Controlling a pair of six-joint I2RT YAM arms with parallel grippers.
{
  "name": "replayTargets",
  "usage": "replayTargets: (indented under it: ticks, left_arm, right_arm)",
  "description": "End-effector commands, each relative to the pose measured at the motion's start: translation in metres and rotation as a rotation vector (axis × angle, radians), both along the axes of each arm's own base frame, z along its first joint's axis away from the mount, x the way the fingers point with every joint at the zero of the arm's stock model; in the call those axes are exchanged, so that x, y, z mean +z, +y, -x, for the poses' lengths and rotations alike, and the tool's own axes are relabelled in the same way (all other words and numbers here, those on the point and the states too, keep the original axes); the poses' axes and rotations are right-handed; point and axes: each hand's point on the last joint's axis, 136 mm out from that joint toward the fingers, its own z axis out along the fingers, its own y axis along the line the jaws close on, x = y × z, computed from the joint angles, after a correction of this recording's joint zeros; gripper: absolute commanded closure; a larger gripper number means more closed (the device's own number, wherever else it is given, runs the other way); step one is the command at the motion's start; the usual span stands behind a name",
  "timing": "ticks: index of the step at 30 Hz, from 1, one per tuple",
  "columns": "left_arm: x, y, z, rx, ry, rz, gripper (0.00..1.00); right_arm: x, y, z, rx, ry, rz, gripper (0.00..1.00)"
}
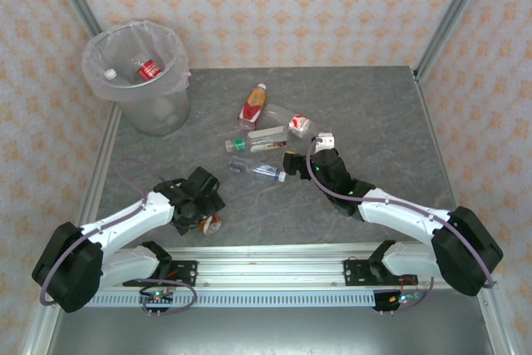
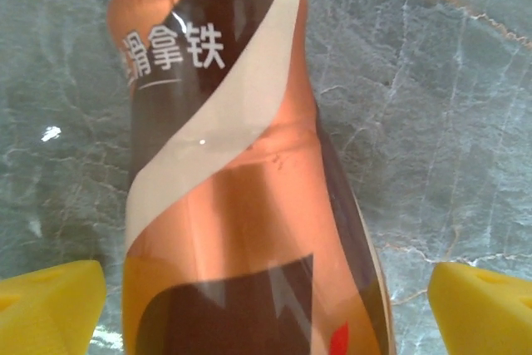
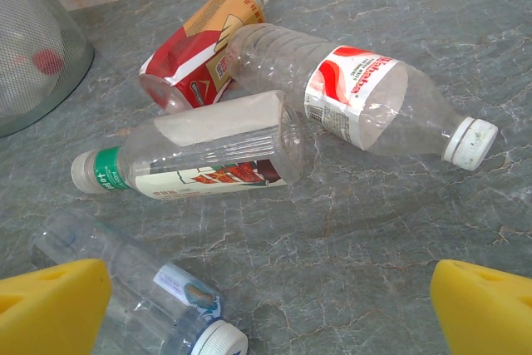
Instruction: Put the plastic bottles in the bin
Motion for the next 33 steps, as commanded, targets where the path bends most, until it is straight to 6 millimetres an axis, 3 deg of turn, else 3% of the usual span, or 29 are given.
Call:
replayTargets:
  ticks: [1, 6, 14, 17, 21, 33]
  left_arm:
    - [-0.009, 0.006, -0.002, 0.006, -0.019, -0.035, 0.00]
    - [-0.014, 0.012, 0.002, -0.016, 0.003, -0.072, 0.01]
    - [-0.007, 0.007, -0.009, -0.036, -0.035, -0.070, 0.15]
    - [0.000, 0.009, -0.012, -0.047, -0.051, -0.085, 0.24]
    - [0.011, 0.011, -0.016, -0.057, -0.069, -0.108, 0.45]
    - [0.030, 0.008, -0.025, -0.087, -0.124, -0.096, 0.54]
  right_arm:
    - [0.008, -0.001, -0.004, -0.023, -0.022, -0.003, 0.01]
    - [0.008, 0.002, -0.005, -0.016, -0.019, -0.002, 0.01]
    - [0.006, 0.001, -0.004, -0.016, -0.014, -0.002, 0.01]
    - [0.007, 0.001, -0.005, -0.018, -0.017, 0.001, 0.01]
    - [0.006, 0.000, -0.005, -0.020, -0.015, 0.004, 0.01]
    - [0.004, 0.000, -0.004, -0.021, -0.012, 0.002, 0.01]
